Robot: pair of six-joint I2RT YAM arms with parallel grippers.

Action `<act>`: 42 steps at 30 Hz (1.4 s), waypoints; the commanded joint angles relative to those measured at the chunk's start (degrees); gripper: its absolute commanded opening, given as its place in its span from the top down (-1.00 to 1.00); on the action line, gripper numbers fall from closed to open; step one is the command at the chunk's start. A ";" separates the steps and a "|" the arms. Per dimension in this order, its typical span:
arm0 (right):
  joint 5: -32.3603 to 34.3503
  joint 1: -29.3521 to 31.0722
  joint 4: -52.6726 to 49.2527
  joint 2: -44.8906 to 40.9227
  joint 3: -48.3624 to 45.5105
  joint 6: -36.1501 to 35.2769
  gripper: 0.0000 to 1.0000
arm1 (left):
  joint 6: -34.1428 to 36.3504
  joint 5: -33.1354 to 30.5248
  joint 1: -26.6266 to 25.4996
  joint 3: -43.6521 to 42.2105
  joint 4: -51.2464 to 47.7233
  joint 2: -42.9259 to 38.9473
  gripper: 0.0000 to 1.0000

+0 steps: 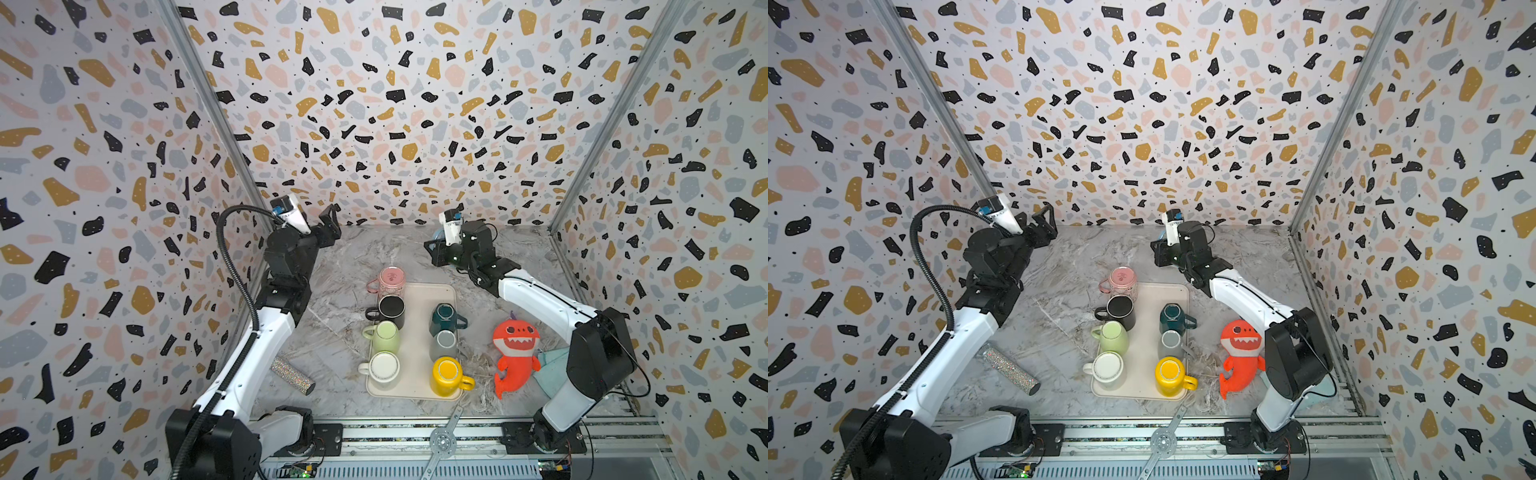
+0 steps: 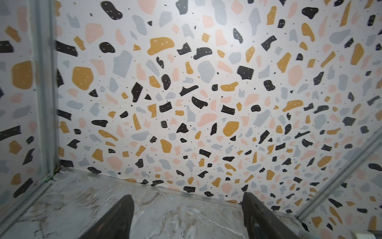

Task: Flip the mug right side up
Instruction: 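Lift the blue mug with the right gripper while the left arm reaches toward it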

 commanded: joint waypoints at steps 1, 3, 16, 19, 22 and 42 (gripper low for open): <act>14.92 3.89 4.01 -5.57 -1.21 -17.88 1.00 | 2.81 11.75 0.25 4.11 -0.46 1.43 -0.62; 19.34 5.86 6.79 -6.84 -3.63 -22.54 1.00 | 2.83 15.87 0.25 4.99 0.81 2.03 -0.60; 36.37 16.62 24.28 -12.59 -14.71 -46.76 1.00 | 11.28 38.63 0.25 11.55 -1.25 6.74 -0.57; 41.38 18.86 28.46 -11.66 -15.65 -53.70 1.00 | 12.27 45.11 0.25 14.80 -2.60 9.13 -0.55; 42.80 19.97 30.64 -10.89 -16.22 -57.71 1.00 | 15.32 50.15 0.25 18.53 -6.47 11.45 -0.42; 42.54 21.55 31.32 -8.06 -14.34 -62.56 1.00 | 30.89 63.83 -3.65 18.73 -21.41 11.85 -0.33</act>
